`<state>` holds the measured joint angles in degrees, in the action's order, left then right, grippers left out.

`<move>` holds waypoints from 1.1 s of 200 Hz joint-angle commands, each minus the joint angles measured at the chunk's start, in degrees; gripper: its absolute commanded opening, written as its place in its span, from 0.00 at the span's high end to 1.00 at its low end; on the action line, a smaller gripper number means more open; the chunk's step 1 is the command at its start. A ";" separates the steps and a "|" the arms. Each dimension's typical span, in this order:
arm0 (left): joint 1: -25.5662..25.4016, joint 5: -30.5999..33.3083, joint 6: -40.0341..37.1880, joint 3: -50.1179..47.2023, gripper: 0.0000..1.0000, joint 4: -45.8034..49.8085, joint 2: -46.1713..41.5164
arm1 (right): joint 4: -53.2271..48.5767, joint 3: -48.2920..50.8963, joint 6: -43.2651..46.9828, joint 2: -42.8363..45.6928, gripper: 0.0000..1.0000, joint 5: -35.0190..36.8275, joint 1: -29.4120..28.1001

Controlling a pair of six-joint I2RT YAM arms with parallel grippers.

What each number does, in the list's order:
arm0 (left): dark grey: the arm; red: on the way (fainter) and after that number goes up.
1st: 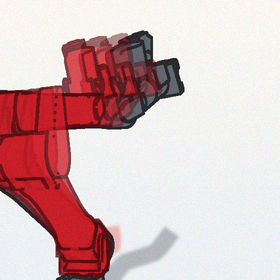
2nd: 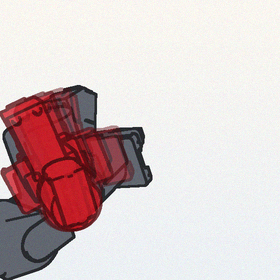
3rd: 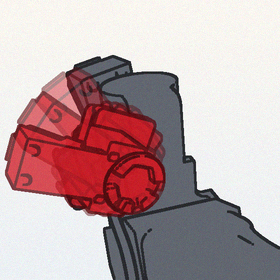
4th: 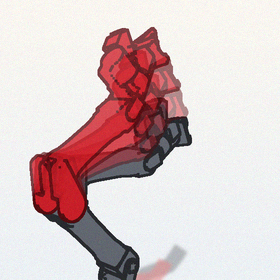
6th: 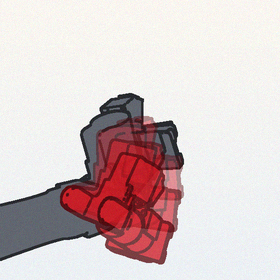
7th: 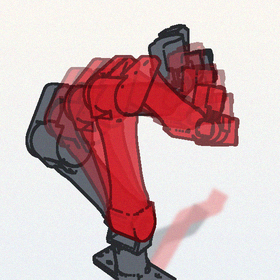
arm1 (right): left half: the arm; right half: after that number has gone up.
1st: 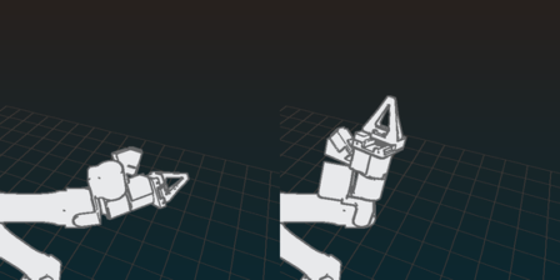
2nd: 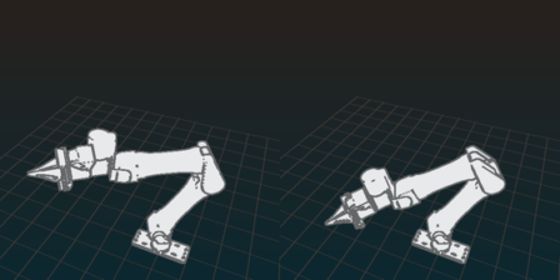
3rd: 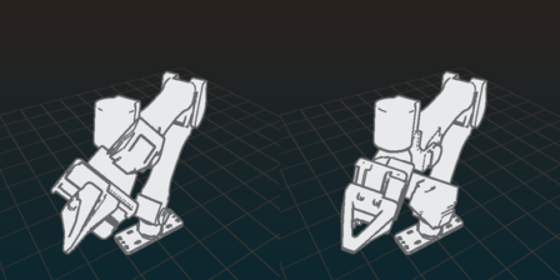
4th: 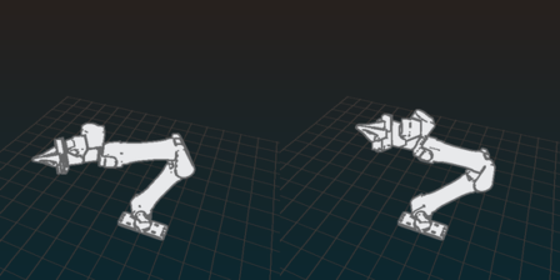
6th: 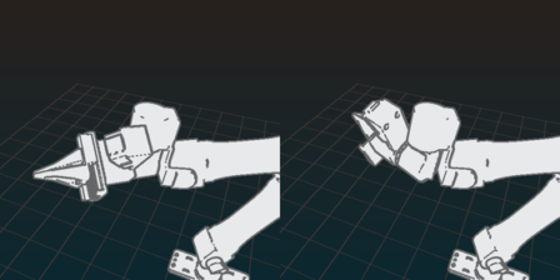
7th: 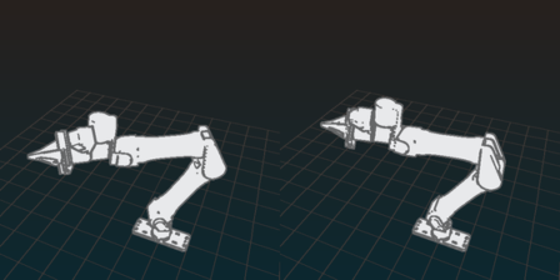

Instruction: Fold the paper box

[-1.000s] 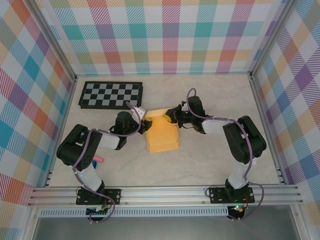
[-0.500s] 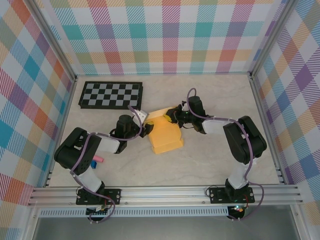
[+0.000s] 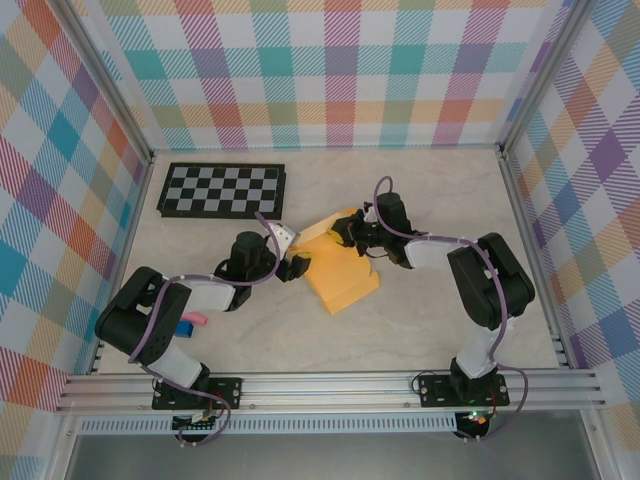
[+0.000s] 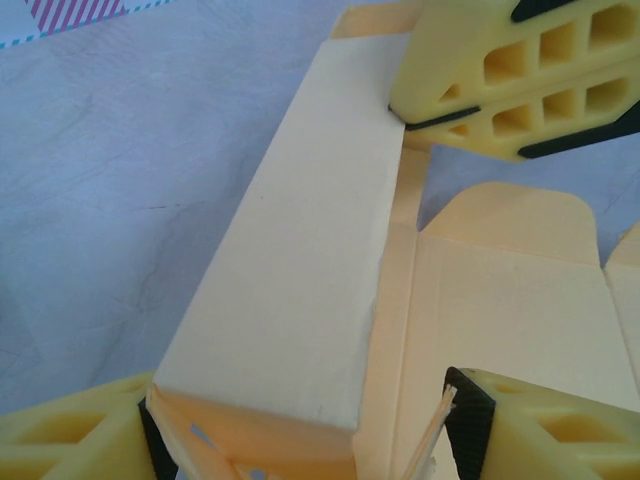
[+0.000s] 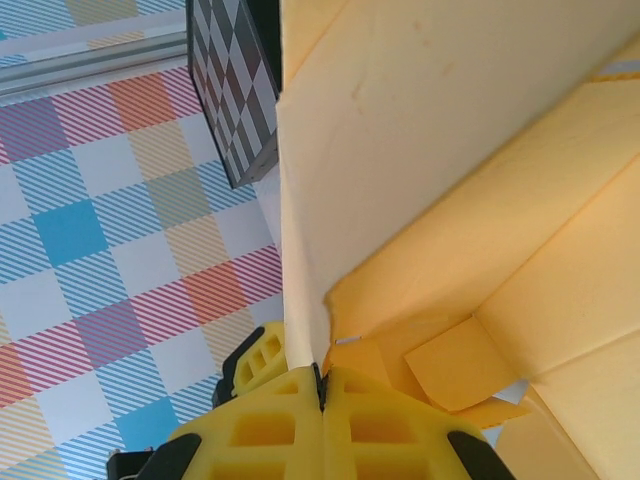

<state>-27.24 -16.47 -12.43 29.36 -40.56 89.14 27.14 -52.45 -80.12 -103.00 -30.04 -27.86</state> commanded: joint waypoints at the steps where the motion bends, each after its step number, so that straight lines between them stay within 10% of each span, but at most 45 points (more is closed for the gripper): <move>1: -0.30 -3.30 0.57 -1.19 0.30 0.72 -2.88 | -0.30 0.93 1.02 1.29 1.00 -0.27 -0.34; 81: -0.53 -1.29 2.07 -3.44 0.36 3.94 -6.48 | 0.63 1.89 0.67 1.58 1.00 0.06 -0.42; 124: -1.23 -1.73 5.84 -5.84 0.00 4.68 -12.40 | 0.97 2.23 0.67 1.51 1.00 0.14 -0.34; 220: -2.36 3.81 5.72 -7.90 0.24 4.10 -11.97 | 0.89 2.04 0.57 1.79 1.00 -0.23 -0.33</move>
<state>-28.45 -14.57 -7.88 23.18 -35.48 78.15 28.25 -51.31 -80.14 -102.56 -30.06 -27.86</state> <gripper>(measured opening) 0.763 0.045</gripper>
